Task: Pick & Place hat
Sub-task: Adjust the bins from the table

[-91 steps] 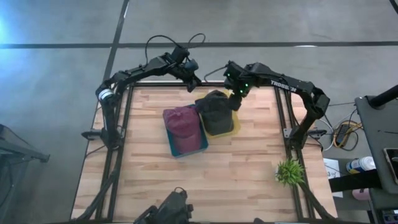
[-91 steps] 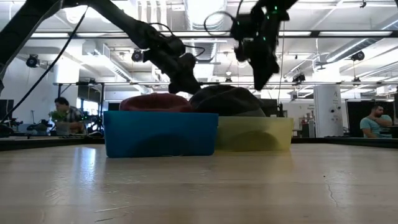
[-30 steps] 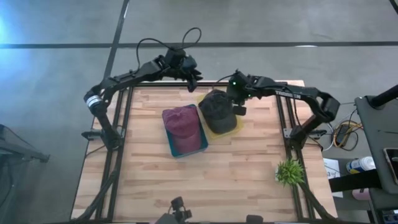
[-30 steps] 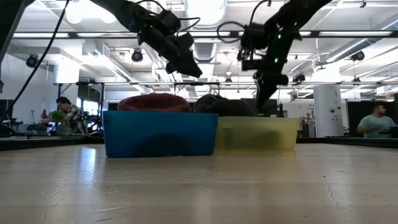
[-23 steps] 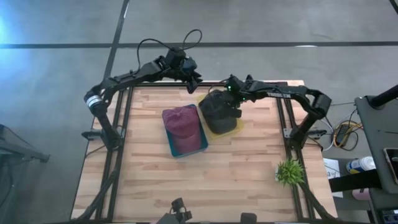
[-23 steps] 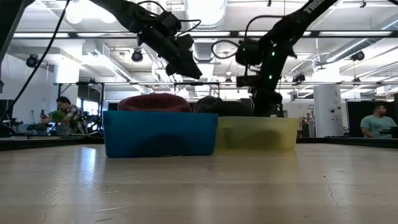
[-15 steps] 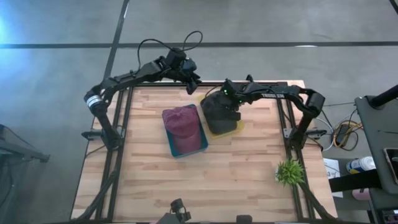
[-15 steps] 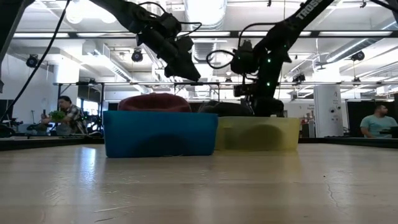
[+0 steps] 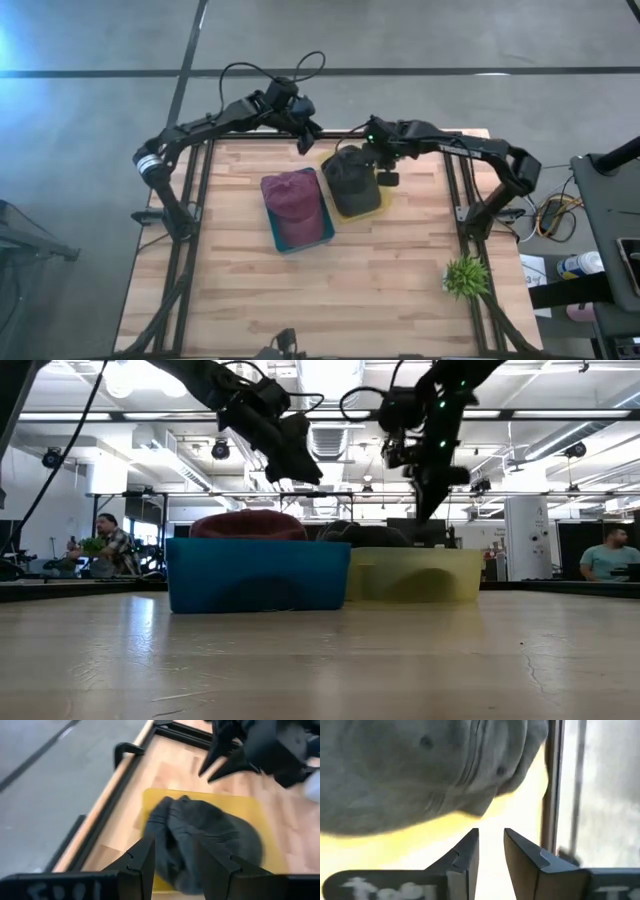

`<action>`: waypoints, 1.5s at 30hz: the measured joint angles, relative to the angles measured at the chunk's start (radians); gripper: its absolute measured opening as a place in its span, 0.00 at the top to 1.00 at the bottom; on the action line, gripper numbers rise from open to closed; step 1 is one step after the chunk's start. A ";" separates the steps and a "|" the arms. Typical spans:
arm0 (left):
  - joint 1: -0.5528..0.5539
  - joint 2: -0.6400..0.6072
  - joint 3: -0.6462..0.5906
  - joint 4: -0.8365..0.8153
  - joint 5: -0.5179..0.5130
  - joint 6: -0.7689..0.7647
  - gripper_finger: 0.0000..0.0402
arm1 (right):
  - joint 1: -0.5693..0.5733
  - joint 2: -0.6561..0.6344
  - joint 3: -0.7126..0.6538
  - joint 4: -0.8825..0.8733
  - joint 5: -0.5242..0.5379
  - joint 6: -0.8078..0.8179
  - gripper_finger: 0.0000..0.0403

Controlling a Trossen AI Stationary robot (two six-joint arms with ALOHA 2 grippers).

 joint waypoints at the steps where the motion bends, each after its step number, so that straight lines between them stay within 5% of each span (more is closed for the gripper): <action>1: -0.002 -0.008 0.000 -0.014 0.014 -0.003 0.69 | 0.002 -0.013 0.006 -0.037 -0.002 0.025 0.79; 10: -0.158 -0.134 -0.064 -0.349 0.037 0.029 0.69 | 0.172 -0.141 -0.074 -0.156 -0.129 0.104 0.80; 15: -0.393 -0.210 -0.195 -0.472 -0.135 -0.116 0.69 | 0.301 -0.148 -0.136 -0.109 -0.129 0.102 0.81; 25: -0.743 -0.263 -0.429 -0.211 -0.340 -0.516 0.69 | 0.432 -0.144 -0.250 0.042 -0.144 0.102 0.72; 41: -0.810 -0.139 -0.550 0.037 -0.333 -0.559 0.69 | 0.437 -0.142 -0.340 0.195 -0.133 0.109 0.52; 45: -0.813 -0.096 -0.549 0.038 -0.401 -0.529 0.69 | 0.437 -0.142 -0.344 0.202 -0.131 0.114 0.51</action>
